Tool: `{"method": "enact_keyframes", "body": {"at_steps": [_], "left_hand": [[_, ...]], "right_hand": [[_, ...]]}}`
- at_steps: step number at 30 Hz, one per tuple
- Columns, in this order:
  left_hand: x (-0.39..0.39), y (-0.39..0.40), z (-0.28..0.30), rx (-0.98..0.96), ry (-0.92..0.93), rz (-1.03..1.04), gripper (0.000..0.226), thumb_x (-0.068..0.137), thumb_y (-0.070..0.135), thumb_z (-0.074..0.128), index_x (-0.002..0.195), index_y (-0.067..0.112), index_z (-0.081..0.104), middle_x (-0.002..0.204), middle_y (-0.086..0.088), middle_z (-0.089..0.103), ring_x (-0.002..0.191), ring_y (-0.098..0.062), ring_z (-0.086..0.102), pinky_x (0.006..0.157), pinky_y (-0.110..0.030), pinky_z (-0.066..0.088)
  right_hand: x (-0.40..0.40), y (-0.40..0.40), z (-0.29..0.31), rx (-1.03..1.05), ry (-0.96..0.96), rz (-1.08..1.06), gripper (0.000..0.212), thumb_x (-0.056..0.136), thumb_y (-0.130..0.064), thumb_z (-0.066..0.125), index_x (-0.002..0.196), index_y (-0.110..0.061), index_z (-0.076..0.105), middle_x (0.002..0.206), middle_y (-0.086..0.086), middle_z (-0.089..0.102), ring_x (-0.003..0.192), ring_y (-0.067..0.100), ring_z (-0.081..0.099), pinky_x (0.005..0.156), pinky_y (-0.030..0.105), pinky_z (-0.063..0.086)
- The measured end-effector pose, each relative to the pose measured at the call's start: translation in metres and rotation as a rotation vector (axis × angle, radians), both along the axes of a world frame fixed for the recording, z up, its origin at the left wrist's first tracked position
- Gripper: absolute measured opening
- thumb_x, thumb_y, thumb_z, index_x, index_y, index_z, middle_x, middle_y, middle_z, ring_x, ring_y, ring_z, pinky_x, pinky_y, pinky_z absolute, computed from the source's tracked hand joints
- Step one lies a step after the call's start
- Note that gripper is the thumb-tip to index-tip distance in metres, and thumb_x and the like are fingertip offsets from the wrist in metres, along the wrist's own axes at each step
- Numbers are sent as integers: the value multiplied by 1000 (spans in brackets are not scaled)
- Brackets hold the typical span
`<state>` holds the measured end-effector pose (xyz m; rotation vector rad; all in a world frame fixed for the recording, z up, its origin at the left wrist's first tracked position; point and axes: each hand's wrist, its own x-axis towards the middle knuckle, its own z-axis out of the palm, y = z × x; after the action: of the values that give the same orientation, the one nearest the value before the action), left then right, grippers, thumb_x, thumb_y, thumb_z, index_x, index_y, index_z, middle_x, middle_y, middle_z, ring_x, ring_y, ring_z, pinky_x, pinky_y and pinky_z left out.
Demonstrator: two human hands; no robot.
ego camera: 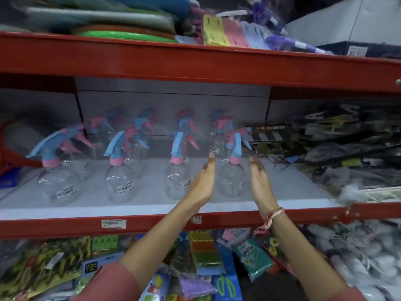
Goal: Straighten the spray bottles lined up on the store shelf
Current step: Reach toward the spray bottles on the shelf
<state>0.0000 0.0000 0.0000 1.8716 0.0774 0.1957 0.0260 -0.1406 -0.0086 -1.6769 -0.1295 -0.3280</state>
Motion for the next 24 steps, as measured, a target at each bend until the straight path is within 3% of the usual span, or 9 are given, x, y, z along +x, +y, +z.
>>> {"method": "enact_keyframes", "body": {"at_steps": [1, 3, 5, 8, 12, 17, 21, 24], "left_hand": [[1, -3, 0, -48, 60, -44, 98, 66, 86, 7, 145, 32, 26, 151, 2, 37, 142, -18, 29, 118, -41, 13], [5, -8, -4, -121, 110, -124, 114, 52, 94, 6, 148, 33, 12, 158, 2, 19, 146, -17, 18, 121, -44, 8], [6, -12, -6, -146, 105, -183, 115, 50, 94, 8, 148, 33, 7, 159, 3, 14, 147, -15, 14, 121, -45, 7], [0, -15, -6, -178, 113, -216, 115, 53, 92, 8, 149, 29, 6, 160, 3, 8, 147, -14, 11, 121, -44, 6], [-16, -15, -8, -212, 116, -265, 109, 62, 83, 8, 150, 19, 8, 160, 0, 9, 146, -12, 13, 122, -39, 5], [-41, -18, -7, -229, 114, -313, 89, 80, 71, 1, 150, 16, 9, 160, -1, 11, 146, -11, 15, 121, -35, 7], [-49, -19, -9, -225, 129, -317, 96, 74, 78, 5, 150, 19, 12, 160, 1, 13, 145, -11, 17, 121, -37, 9], [-52, -16, -14, -148, 67, -189, 108, 61, 90, 12, 145, 25, 29, 156, 3, 27, 143, -14, 26, 120, -43, 15]], "right_hand": [[4, -1, -1, -32, 55, 33, 56, 94, -56, 31, 141, -26, 40, 149, -2, 40, 138, 19, 35, 112, 33, 25], [9, -4, -4, -90, 142, 101, 69, 88, -67, 26, 144, -28, 37, 152, -3, 37, 140, 19, 32, 117, 40, 22], [11, -6, -7, -78, 188, 178, 77, 84, -73, 25, 145, -26, 35, 153, -2, 36, 141, 17, 32, 118, 40, 21], [5, -13, -9, -39, 192, 260, 72, 90, -65, 25, 145, -21, 34, 150, -2, 38, 134, 8, 36, 116, 32, 22], [-7, -26, -14, -5, 188, 315, 70, 92, -61, 24, 145, -16, 34, 147, -3, 41, 122, 1, 41, 110, 23, 27], [-22, -36, -18, -13, 184, 338, 79, 87, -68, 23, 147, -18, 30, 153, -3, 35, 131, 4, 38, 112, 24, 25], [-33, -38, -20, -37, 186, 290, 82, 84, -74, 23, 146, -20, 33, 151, -5, 36, 132, 5, 38, 115, 30, 24], [-45, -31, -21, -61, 48, 55, 74, 85, -71, 27, 141, -25, 43, 147, -6, 44, 133, 8, 40, 110, 28, 27]]}}
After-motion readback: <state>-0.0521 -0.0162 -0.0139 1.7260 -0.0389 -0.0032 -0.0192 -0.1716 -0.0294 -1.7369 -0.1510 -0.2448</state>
